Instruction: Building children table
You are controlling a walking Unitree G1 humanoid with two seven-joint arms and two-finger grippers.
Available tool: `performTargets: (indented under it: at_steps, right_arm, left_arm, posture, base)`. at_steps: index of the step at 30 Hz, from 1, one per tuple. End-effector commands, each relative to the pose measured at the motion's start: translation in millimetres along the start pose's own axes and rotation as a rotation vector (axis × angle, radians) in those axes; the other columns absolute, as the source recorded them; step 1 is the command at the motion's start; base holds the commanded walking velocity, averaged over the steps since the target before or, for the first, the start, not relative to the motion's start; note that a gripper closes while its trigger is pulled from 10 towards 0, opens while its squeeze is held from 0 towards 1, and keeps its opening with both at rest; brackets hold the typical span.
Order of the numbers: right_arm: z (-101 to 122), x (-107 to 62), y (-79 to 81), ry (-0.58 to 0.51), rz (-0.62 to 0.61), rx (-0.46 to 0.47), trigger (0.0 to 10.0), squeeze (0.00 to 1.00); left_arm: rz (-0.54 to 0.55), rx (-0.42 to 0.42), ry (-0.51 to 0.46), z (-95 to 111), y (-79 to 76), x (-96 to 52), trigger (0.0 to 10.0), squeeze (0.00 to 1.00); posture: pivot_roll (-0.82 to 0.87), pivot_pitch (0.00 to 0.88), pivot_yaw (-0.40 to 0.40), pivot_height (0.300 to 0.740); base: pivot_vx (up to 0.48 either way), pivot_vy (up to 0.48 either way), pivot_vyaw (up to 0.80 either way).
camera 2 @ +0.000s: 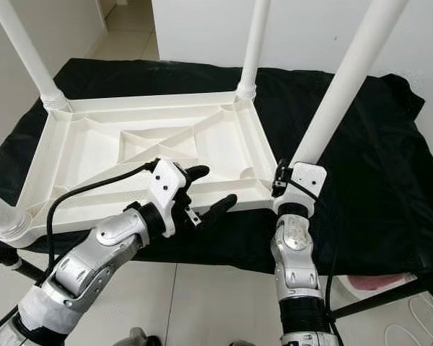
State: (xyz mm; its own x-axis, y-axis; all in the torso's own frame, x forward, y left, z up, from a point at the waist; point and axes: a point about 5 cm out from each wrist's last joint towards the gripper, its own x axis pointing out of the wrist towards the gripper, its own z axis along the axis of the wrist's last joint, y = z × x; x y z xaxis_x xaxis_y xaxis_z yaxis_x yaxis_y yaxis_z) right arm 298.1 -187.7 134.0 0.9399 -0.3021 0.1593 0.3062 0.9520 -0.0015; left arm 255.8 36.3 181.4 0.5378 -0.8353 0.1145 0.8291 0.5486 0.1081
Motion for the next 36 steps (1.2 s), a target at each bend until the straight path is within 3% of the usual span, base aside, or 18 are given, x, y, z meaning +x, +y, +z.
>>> performTargets:
  at_steps: [1, 8, 18, 24, 30, 31, 36]
  right_arm:
    - [-46.9, -14.9, -34.6, 0.225, -0.200, -0.056, 10.0, 0.00]
    - [-47.4, -10.2, -51.6, 0.230, -0.351, -0.048, 10.0, 0.00]
    - [-41.1, -0.3, -57.8, 0.209, -0.467, 0.009, 10.0, 0.00]
    - [-40.8, 1.9, -56.2, 0.211, -0.477, 0.028, 10.0, 0.00]
    - [-36.4, 6.0, -46.2, 0.170, -0.407, 0.053, 10.0, 0.00]
    - [-34.2, 6.9, -44.3, 0.152, -0.384, 0.061, 10.0, 1.00]
    - [-27.3, 9.9, -42.0, 0.099, -0.342, 0.062, 10.0, 1.00]
  left_arm:
    - [-0.068, 0.014, -0.001, 1.7, -3.4, -0.9, 10.0, 0.00]
    - [-0.074, 0.014, -0.002, 2.1, -3.5, -0.7, 10.0, 0.00]
    - [-0.084, 0.015, -0.001, 2.3, -4.1, 0.1, 10.0, 0.00]
    - [-0.090, 0.016, 0.001, 2.0, -5.0, 0.2, 10.0, 0.00]
    - [-0.105, 0.017, 0.011, 0.6, -7.5, 0.5, 10.0, 0.00]
    - [-0.106, 0.016, 0.012, 0.2, -7.7, 0.5, 10.0, 0.00]
    - [-0.111, 0.011, 0.012, -0.4, -8.5, 0.8, 10.0, 0.00]
  posture:
    - [-0.08, 0.089, 0.040, 0.740]
    - [-0.08, 0.089, 0.040, 0.740]
    - [-0.08, 0.074, 0.046, 0.740]
    - [-0.08, 0.074, 0.046, 0.740]
    - [-0.08, 0.065, 0.045, 0.740]
    - [-0.08, 0.060, 0.043, 0.740]
    - [-0.08, 0.060, 0.043, 0.740]
  base:
    - [0.000, 0.000, 0.00]
    - [0.000, 0.000, 0.00]
    - [0.000, 0.000, 0.00]
    - [0.000, 0.000, 0.00]
    - [0.000, 0.000, 0.00]
    - [0.000, 0.000, 0.00]
    - [0.000, 0.000, 0.00]
